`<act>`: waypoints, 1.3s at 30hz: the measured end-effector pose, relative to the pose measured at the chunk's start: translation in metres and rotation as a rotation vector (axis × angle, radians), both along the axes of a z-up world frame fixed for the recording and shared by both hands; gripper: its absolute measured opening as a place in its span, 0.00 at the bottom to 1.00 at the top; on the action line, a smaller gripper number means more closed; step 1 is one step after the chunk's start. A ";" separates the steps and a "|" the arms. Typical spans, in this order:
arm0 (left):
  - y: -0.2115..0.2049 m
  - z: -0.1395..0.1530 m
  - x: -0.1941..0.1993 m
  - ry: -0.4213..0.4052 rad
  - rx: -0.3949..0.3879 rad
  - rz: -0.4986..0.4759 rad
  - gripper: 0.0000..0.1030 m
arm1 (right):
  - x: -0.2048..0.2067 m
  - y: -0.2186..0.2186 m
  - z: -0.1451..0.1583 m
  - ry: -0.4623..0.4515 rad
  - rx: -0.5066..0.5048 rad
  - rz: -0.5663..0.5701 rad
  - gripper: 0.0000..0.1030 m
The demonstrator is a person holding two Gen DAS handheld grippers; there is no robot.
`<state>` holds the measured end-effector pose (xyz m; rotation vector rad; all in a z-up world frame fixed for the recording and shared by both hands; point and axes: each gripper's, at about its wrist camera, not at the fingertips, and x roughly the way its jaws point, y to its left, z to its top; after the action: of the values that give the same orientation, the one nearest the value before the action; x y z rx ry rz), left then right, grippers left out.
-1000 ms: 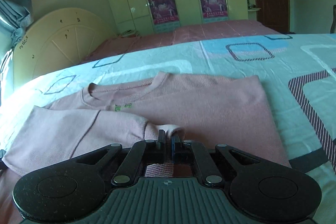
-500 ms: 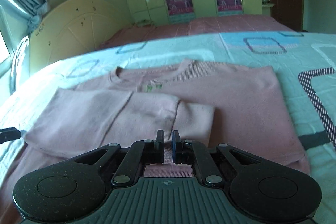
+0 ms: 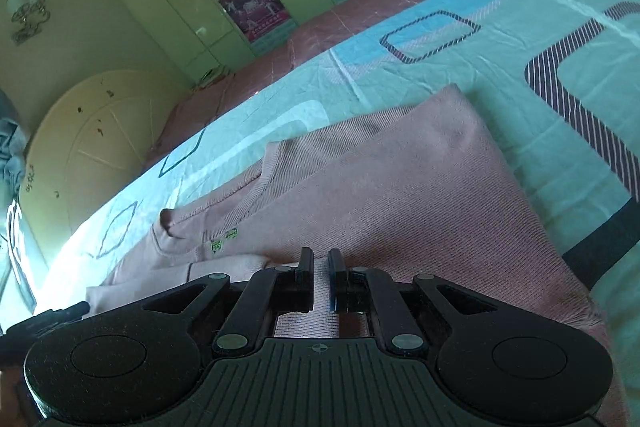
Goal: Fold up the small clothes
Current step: 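Lift the folded fabric with the right tool while the left tool opens, then open the right tool to release the sleeve and move both tools to the hem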
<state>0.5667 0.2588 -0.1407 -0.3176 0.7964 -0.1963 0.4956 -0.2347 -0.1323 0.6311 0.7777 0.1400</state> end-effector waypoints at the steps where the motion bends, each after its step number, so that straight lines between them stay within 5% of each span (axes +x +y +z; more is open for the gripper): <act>1: 0.002 -0.002 0.004 0.004 -0.010 -0.008 0.34 | 0.000 0.001 -0.001 0.001 0.004 -0.002 0.06; 5: 0.006 -0.008 0.010 0.001 -0.047 -0.039 0.29 | -0.002 0.002 -0.002 -0.007 0.009 -0.015 0.11; 7: 0.010 -0.010 0.011 -0.002 -0.064 -0.043 0.28 | -0.008 0.002 0.005 -0.038 -0.012 -0.042 0.40; 8: 0.011 -0.011 0.010 -0.005 -0.070 -0.046 0.28 | -0.009 0.004 0.006 -0.057 -0.036 -0.050 0.63; 11: 0.014 -0.012 0.010 -0.018 -0.072 -0.061 0.28 | -0.007 0.007 0.004 -0.029 -0.034 -0.019 0.63; 13: 0.017 -0.014 0.012 -0.022 -0.095 -0.065 0.28 | -0.005 0.011 0.003 -0.013 -0.058 -0.013 0.51; 15: 0.018 -0.016 0.015 -0.023 -0.119 -0.067 0.24 | -0.002 0.016 0.002 0.016 -0.072 -0.010 0.30; 17: 0.019 -0.017 0.018 -0.017 -0.128 -0.074 0.05 | 0.003 0.024 0.001 0.042 -0.124 0.011 0.06; 21: 0.020 -0.013 0.008 -0.080 -0.114 -0.028 0.06 | -0.011 0.032 0.013 -0.043 -0.210 -0.025 0.05; 24: 0.015 -0.022 0.009 -0.068 -0.064 -0.020 0.10 | -0.010 0.039 -0.002 0.011 -0.289 -0.009 0.05; 29: 0.021 -0.013 0.008 -0.047 -0.070 0.015 0.21 | -0.014 0.034 0.003 0.010 -0.280 -0.074 0.13; 32: 0.009 0.015 -0.016 -0.158 0.068 0.082 0.57 | -0.027 0.044 0.027 -0.080 -0.377 -0.125 0.39; 33: -0.001 0.024 -0.022 -0.193 0.088 0.051 0.64 | -0.027 0.052 0.034 -0.110 -0.398 -0.106 0.43; 39: -0.097 0.021 -0.014 -0.141 0.181 -0.241 0.65 | 0.014 0.138 0.031 -0.121 -0.363 0.170 0.43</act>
<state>0.5528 0.1620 -0.1196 -0.0347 0.7058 -0.3665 0.5096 -0.0968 -0.1009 0.2103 0.7165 0.1856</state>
